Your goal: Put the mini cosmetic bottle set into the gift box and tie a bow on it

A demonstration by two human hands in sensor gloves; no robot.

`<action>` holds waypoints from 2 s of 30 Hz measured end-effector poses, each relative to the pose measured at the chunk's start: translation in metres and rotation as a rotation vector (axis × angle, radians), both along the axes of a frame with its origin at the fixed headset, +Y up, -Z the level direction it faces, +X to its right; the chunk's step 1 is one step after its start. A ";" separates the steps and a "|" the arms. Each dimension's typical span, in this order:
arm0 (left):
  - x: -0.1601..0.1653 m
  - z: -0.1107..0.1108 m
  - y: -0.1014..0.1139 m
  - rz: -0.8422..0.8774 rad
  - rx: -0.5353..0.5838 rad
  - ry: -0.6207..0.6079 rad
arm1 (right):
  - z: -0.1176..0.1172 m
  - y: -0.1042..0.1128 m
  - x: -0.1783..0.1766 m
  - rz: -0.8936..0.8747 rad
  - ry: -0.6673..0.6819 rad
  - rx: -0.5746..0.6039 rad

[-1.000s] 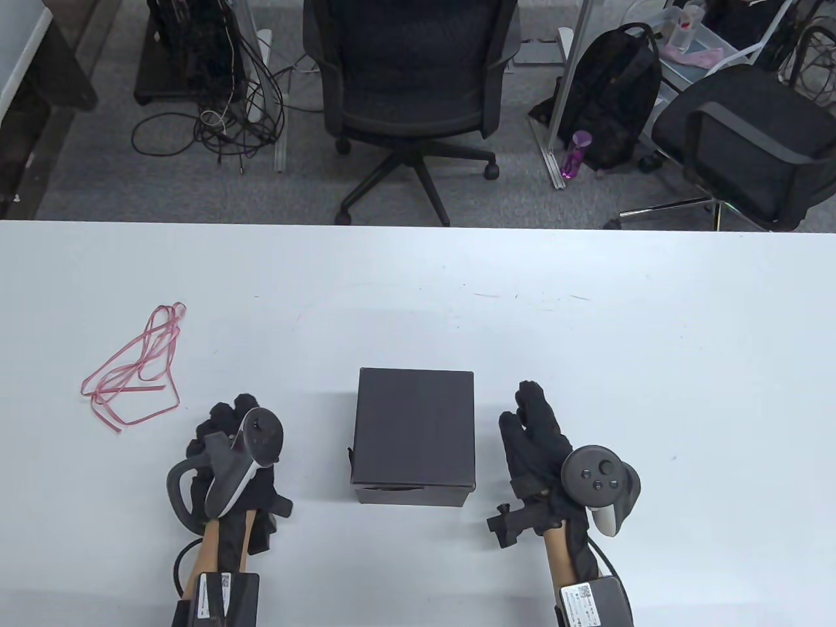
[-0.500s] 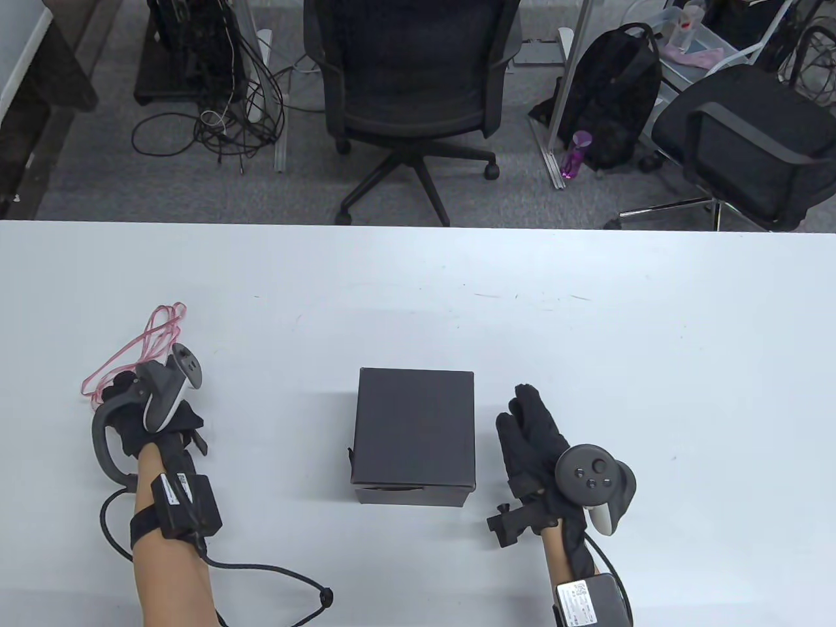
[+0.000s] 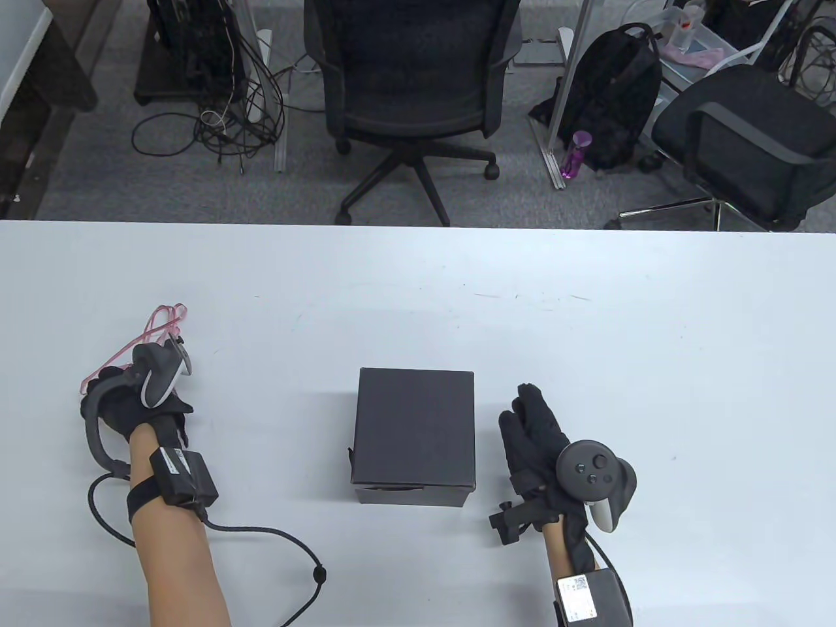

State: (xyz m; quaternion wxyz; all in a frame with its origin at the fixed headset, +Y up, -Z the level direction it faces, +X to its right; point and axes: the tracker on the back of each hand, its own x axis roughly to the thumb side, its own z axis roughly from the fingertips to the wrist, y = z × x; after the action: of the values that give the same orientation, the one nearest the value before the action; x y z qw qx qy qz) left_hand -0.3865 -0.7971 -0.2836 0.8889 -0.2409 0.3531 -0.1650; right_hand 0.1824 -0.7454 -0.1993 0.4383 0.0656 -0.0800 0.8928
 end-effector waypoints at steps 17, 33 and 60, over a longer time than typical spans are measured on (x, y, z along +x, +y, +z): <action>-0.008 0.003 -0.003 0.159 0.041 -0.079 | -0.002 -0.007 0.002 -0.015 -0.005 -0.031; -0.018 0.022 0.037 0.463 0.407 -0.108 | -0.001 -0.005 0.008 -0.039 -0.029 -0.026; -0.023 0.025 0.007 0.363 0.174 -0.113 | -0.001 -0.004 0.009 -0.051 -0.032 -0.022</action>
State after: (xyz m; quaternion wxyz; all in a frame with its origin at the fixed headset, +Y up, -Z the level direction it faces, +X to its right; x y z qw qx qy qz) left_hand -0.4090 -0.7904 -0.2586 0.9398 -0.2133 0.2664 0.0156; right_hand 0.1911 -0.7492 -0.2004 0.4604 0.0447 -0.0788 0.8831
